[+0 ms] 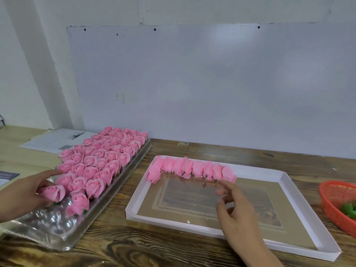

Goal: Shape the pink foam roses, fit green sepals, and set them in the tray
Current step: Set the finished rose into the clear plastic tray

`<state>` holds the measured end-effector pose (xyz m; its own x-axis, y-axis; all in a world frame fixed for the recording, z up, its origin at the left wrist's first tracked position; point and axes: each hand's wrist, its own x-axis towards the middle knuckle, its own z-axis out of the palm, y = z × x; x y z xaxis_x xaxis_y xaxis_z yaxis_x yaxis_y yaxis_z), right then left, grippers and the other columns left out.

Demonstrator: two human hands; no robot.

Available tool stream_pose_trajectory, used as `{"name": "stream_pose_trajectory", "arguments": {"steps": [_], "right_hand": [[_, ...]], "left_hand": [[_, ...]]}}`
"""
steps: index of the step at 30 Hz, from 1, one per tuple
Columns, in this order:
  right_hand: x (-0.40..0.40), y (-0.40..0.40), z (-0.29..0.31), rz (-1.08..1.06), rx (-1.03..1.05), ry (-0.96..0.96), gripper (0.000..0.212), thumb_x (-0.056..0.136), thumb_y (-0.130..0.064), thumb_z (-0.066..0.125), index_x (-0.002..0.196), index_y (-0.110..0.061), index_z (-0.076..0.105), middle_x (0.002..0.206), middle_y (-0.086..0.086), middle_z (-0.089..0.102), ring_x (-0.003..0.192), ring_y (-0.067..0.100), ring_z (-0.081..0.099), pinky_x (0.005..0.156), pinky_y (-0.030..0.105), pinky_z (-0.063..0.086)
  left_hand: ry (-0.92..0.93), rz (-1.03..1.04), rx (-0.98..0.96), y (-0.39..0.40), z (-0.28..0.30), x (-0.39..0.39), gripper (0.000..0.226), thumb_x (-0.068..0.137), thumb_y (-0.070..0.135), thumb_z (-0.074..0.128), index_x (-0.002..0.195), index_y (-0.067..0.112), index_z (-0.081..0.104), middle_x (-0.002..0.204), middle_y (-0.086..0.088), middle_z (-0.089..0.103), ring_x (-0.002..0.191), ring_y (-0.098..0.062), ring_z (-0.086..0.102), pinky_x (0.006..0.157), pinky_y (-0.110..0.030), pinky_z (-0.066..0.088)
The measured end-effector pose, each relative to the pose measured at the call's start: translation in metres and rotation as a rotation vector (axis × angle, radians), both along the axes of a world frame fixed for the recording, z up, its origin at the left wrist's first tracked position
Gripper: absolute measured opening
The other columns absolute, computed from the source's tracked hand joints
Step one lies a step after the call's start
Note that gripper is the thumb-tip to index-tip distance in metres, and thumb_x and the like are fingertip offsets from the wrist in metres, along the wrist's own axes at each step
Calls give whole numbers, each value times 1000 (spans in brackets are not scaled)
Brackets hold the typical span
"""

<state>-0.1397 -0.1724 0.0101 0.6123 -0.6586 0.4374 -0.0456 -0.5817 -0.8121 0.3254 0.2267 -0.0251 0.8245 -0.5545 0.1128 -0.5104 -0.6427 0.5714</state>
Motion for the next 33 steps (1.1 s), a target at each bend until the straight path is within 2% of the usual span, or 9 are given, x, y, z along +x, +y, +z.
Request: {"name": "stream_pose_trajectory", "arguments": {"steps": [3, 7, 13, 15, 19, 23, 27, 31, 33], "right_hand": [[0, 0, -1, -3, 0, -14, 61, 91, -4, 56, 110, -61, 47, 99, -25, 58, 70, 9, 57, 56, 13, 45], [1, -1, -1, -2, -8, -13, 68, 90, -5, 56, 108, -69, 44, 99, -25, 58, 72, 8, 58, 57, 15, 46], [2, -1, -1, -5, -17, -6, 69, 90, -6, 56, 107, -71, 43, 101, -26, 58, 74, 9, 58, 57, 15, 46], [2, -1, -1, -3, -9, 2, 68, 91, -7, 56, 107, -71, 43, 102, -25, 58, 77, 9, 58, 58, 18, 47], [2, -2, -2, -8, -2, 11, 58, 91, -8, 56, 109, -62, 46, 104, -26, 58, 77, 10, 58, 62, 22, 48], [2, -1, -3, -15, 9, 13, 55, 91, -8, 56, 110, -58, 47, 103, -26, 58, 75, 12, 58, 61, 22, 48], [1, -1, -2, -12, 13, 13, 55, 91, -7, 56, 110, -58, 47, 103, -26, 58, 78, 11, 58, 62, 22, 48], [1, 0, -1, -14, 11, 9, 55, 90, -6, 56, 111, -56, 47, 103, -27, 58, 82, 10, 58, 62, 18, 47], [1, 0, -1, -12, 8, 8, 55, 90, -6, 56, 111, -56, 47, 101, -28, 58, 80, 9, 58, 60, 16, 46]], "left_hand": [[-32, 30, 74, -14, 15, -14, 113, 53, 11, 95, 140, 58, 40, 102, 8, 70, 89, -19, 67, 75, -42, 50], [-80, 7, 73, -17, 20, -23, 113, 51, 6, 94, 136, 60, 41, 90, 6, 74, 79, -21, 70, 66, -42, 54], [-16, -71, 96, -23, 20, -15, 103, 55, -7, 84, 140, 39, 50, 97, -2, 74, 87, -29, 69, 73, -48, 55], [16, -72, 64, -26, 19, -12, 99, 57, -18, 79, 142, 23, 50, 96, -11, 74, 86, -36, 69, 76, -52, 55], [-122, -98, 137, -30, 25, -18, 93, 54, 4, 86, 129, 50, 54, 96, 6, 71, 84, -20, 66, 74, -45, 50], [-110, -102, 58, -29, 24, -12, 93, 48, -3, 87, 124, 44, 63, 94, 1, 70, 82, -29, 63, 68, -45, 42], [48, -98, 14, -16, 22, -4, 99, 52, -10, 84, 134, 40, 58, 101, -9, 72, 83, -39, 67, 61, -60, 50], [37, -40, -22, -9, 15, -3, 105, 45, 12, 100, 132, 51, 56, 101, -4, 71, 86, -34, 67, 66, -53, 51], [14, -24, -11, -7, 12, -2, 104, 48, 11, 99, 131, 56, 55, 97, -2, 72, 83, -32, 67, 67, -51, 50]]}}
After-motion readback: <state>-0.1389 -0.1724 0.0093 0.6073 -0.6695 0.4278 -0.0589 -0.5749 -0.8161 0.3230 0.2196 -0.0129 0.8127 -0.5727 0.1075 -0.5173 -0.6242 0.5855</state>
